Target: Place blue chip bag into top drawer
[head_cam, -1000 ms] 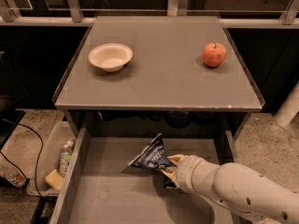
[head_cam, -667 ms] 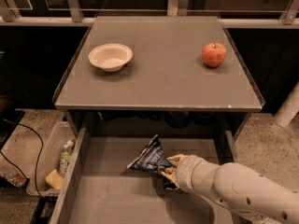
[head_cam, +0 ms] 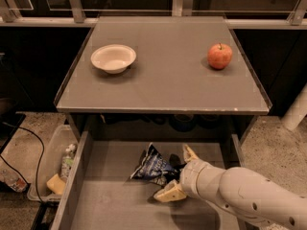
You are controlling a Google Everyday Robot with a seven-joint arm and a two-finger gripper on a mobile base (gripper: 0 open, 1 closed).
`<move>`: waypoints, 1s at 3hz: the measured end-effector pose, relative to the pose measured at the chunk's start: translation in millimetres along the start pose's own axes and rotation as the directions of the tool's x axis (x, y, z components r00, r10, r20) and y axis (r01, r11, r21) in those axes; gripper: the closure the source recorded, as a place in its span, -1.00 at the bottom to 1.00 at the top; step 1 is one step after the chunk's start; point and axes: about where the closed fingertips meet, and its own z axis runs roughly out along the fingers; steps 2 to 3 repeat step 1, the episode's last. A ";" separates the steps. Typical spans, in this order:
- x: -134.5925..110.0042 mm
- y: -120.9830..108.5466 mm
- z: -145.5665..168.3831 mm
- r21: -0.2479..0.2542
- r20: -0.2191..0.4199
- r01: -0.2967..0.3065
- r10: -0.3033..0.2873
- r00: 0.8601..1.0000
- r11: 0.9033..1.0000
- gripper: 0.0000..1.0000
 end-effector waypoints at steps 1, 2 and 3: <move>0.0 0.0 0.0 0.000 0.000 0.000 0.000 1.000 1.000 -1.00; 0.0 0.0 0.0 0.000 0.000 0.000 0.000 1.000 1.000 -1.00; 0.0 0.0 0.0 0.000 0.000 0.000 0.000 1.000 1.000 -1.00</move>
Offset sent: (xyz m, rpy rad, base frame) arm 0.0000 0.0000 0.0000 0.0000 0.0000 0.0000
